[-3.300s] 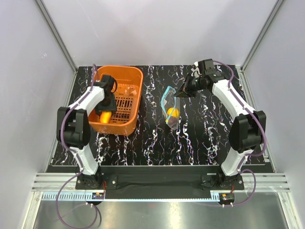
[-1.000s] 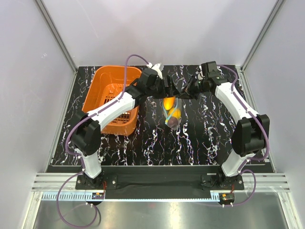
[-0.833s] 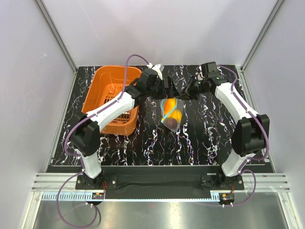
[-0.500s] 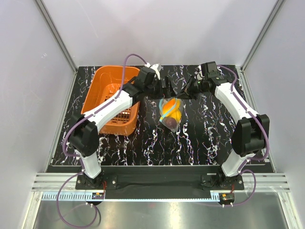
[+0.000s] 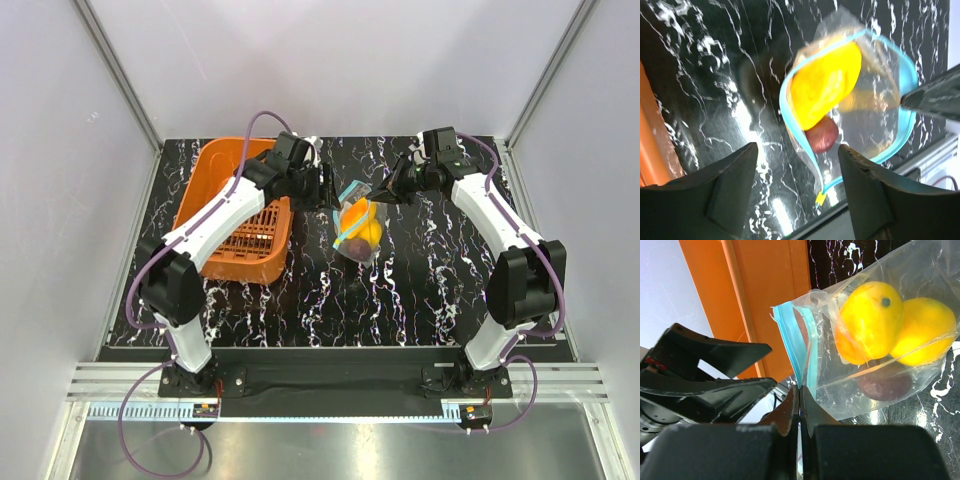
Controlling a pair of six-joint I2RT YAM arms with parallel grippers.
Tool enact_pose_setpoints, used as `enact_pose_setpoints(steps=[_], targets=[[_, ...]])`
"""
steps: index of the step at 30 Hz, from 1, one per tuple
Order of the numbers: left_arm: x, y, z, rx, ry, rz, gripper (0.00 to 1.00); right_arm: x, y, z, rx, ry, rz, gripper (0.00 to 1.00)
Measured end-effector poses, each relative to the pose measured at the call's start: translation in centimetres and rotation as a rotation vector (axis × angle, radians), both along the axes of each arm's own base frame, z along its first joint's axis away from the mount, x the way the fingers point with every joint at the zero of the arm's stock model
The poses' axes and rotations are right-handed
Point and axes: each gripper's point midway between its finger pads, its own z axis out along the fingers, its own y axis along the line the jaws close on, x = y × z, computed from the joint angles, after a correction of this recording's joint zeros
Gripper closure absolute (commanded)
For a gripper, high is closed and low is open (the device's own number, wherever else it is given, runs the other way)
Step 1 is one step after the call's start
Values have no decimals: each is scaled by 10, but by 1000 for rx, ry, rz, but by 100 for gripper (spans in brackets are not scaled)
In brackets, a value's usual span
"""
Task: Place the food in the zip-top bag and seal the zipper
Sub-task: Zip the zipper food storage bag at the center of the board.
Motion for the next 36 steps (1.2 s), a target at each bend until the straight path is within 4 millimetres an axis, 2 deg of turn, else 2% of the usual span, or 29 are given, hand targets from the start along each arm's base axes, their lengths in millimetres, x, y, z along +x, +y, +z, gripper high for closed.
enact_pose_setpoints(steps=[7, 12, 14, 15, 16, 18, 19, 22, 23, 29, 32, 33, 36], targets=[[-8, -6, -12, -13, 54, -39, 35, 0, 0, 0, 0, -1, 0, 100], [-8, -13, -36, -5, 114, -60, 39, 0, 0, 0, 0, -1, 0, 100], [-8, -16, -46, 0, 137, -67, 43, 0, 0, 0, 0, -1, 0, 100], [-9, -17, -50, 2, 148, -71, 46, 0, 0, 0, 0, -1, 0, 100], [-9, -19, -54, 1, 158, -73, 59, 0, 0, 0, -1, -1, -1, 100], [-10, -24, -56, -15, 171, -80, 72, 0, 0, 0, -1, -1, -1, 100], [-10, -27, -58, -23, 174, -85, 83, 0, 0, 0, -2, 0, -2, 100], [-7, -34, -60, -30, 177, -100, 94, -1, -5, -3, -30, 15, -18, 100], [-5, -35, -60, -31, 172, -103, 100, -1, -7, -4, -44, 20, -26, 100], [-2, -39, -47, -40, 81, -181, 100, -3, -32, -9, -205, 64, -106, 100], [-12, -36, -32, -55, 18, -245, 100, -6, -47, -11, -291, 84, -144, 99], [-15, -35, -25, -58, -7, -267, 100, -7, -51, -12, -316, 91, -155, 90], [-25, -36, 0, -68, -111, -339, 100, -10, -60, -13, -365, 106, -174, 76]])
